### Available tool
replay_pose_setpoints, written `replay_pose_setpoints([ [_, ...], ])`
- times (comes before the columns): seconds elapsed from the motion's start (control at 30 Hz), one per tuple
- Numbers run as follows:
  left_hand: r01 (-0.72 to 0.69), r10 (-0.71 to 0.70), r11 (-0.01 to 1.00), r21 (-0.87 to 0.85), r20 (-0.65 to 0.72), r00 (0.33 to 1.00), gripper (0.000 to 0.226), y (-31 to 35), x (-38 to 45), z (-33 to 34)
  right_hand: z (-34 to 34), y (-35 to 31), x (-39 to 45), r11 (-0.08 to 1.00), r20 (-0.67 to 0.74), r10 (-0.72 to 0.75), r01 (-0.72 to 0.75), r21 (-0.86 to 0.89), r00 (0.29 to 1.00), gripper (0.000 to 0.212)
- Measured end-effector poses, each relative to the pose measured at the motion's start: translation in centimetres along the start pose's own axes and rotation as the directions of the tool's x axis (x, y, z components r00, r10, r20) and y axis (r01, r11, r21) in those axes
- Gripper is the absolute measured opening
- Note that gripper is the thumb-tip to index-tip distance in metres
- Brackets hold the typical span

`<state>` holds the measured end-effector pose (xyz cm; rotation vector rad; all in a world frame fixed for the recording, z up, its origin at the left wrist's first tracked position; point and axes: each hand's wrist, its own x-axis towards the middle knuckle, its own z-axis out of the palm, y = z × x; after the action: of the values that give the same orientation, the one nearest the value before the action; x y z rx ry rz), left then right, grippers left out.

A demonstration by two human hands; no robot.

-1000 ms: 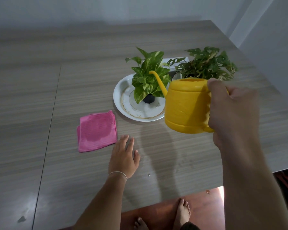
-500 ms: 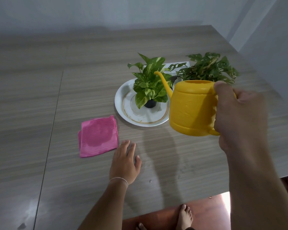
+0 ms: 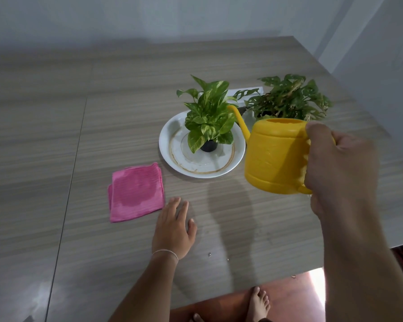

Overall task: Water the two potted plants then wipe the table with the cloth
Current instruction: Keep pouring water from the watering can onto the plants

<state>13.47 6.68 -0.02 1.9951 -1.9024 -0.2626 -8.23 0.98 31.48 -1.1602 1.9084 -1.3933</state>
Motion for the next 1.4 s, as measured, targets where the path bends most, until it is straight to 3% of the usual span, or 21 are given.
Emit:
replay_pose_setpoints([
  [0.37, -0.01, 0.01, 1.0, 0.0, -0.009, 1.0, 0.054, -0.2, 0.0, 0.2, 0.6, 0.9, -0.8, 1.0, 0.075, 0.014, -0.014, 0.008, 0.997, 0.057],
  [0.67, -0.009, 0.009, 1.0, 0.008, -0.015, 1.0, 0.055, -0.2, 0.0, 0.3, -0.3, 0.3, 0.2, 1.0, 0.007, 0.008, -0.008, 0.016, 1.0, 0.05],
  [1.17, -0.012, 0.012, 1.0, 0.0, -0.01, 1.0, 0.054, -0.2, 0.0, 0.3, 0.0, 2.3, -0.1, 1.0, 0.035, -0.014, 0.015, -0.004, 0.999, 0.054],
  [1.4, -0.015, 0.015, 1.0, 0.003, -0.001, 1.0, 0.055, -0.2, 0.0, 0.3, 0.0, 3.1, 0.2, 0.99, -0.02, 0.042, -0.039, 0.134, 0.999, 0.053],
])
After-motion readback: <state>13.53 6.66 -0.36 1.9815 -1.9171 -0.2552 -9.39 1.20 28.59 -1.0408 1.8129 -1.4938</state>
